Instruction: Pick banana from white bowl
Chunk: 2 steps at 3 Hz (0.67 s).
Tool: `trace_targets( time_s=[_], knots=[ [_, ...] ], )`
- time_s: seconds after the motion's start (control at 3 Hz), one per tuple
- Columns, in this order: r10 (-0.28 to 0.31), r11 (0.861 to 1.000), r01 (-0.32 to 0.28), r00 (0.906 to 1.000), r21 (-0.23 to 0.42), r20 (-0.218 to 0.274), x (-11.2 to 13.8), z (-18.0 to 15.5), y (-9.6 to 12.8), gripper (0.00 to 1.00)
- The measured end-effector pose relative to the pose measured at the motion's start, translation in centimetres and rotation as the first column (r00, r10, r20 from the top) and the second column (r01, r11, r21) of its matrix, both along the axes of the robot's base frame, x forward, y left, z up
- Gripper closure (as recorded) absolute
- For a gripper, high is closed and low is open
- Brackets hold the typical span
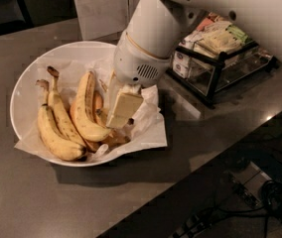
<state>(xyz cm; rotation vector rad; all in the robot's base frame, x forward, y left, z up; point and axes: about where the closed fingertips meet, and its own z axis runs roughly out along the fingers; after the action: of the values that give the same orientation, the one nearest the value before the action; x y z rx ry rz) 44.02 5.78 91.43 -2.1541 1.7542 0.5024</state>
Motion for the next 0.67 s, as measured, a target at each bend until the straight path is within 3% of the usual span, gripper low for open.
trace_targets(
  time_s=[0.67],
  knots=[
    [0.030, 1.000, -0.029, 0.9977, -0.008, 0.061, -0.19, 2.03, 0.61, 1.00]
  ],
)
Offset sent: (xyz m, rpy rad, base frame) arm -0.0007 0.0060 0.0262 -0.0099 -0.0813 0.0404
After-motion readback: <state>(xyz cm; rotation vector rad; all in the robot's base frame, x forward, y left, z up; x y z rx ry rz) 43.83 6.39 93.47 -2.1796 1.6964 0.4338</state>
